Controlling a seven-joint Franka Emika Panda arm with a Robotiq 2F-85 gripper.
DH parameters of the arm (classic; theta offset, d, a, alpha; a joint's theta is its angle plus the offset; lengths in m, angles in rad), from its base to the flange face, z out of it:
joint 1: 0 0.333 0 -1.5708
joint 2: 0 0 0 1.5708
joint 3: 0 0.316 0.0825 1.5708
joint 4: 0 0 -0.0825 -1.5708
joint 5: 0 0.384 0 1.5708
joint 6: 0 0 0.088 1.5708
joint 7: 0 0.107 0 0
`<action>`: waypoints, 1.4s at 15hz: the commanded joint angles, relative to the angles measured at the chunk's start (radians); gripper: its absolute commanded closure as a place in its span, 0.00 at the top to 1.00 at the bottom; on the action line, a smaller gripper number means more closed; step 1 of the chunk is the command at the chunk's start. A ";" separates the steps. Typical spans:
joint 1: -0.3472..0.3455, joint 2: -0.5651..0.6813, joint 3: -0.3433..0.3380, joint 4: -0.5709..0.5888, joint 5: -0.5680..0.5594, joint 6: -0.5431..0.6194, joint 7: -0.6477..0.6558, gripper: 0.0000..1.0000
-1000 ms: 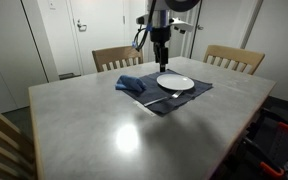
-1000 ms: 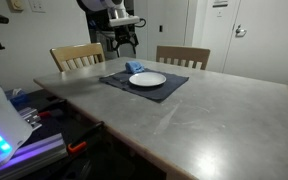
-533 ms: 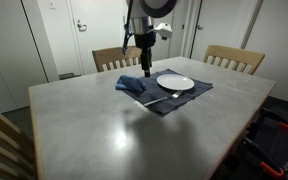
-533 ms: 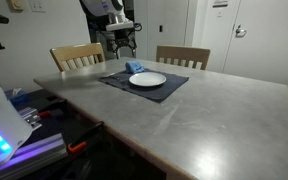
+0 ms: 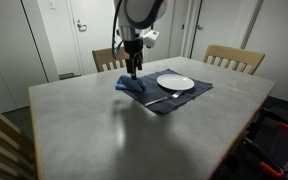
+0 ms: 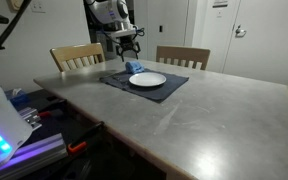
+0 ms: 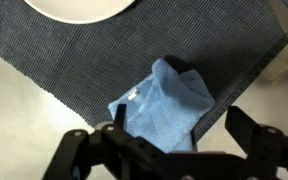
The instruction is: Put the fork on the blue mat, wipe the plate with the cloth, and then put the fork back on the plate
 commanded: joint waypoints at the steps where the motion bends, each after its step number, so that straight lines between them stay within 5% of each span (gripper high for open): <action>1: 0.019 0.071 -0.018 0.098 0.023 -0.031 0.036 1.00; 10: 0.031 0.116 -0.037 0.125 0.046 -0.006 0.169 1.00; 11: 0.032 0.115 -0.038 0.125 0.046 -0.005 0.175 0.75; 21: 0.019 0.115 -0.029 0.118 0.070 -0.006 0.160 0.08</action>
